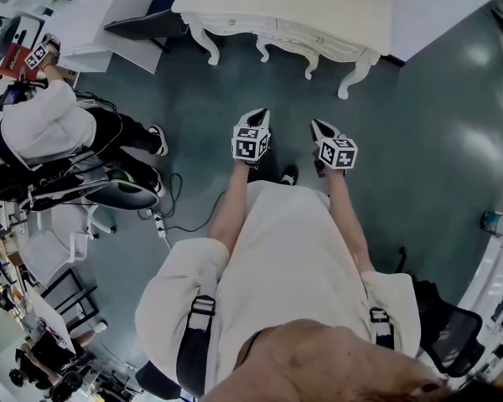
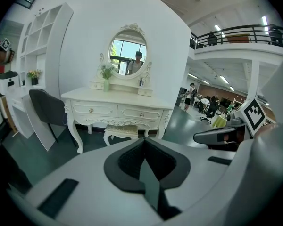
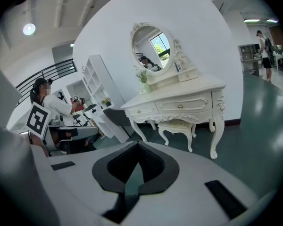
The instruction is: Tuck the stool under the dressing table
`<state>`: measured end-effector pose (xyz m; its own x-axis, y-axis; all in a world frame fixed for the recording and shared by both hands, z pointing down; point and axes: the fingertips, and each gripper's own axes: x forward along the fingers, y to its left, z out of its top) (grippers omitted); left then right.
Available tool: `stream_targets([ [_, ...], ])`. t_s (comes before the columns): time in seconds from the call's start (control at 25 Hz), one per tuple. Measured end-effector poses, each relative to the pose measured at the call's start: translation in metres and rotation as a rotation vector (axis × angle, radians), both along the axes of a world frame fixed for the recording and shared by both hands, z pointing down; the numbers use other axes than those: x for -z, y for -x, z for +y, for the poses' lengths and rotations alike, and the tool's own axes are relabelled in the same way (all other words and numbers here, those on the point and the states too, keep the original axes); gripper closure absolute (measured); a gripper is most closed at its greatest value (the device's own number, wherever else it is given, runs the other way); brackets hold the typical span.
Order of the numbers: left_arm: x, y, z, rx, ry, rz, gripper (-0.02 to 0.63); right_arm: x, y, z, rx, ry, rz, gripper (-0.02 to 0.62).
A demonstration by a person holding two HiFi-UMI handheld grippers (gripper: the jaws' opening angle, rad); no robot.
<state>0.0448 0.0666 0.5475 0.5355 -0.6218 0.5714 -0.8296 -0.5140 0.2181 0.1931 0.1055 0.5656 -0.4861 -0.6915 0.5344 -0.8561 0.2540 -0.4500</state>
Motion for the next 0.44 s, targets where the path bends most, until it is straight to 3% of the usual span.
stream_targets([
  [0.44,0.0023,0.0093,0.0105,0.016,0.004,0.009,0.591,0.0039,0.0072,0.0044,0.013,-0.008,0.006,0.552],
])
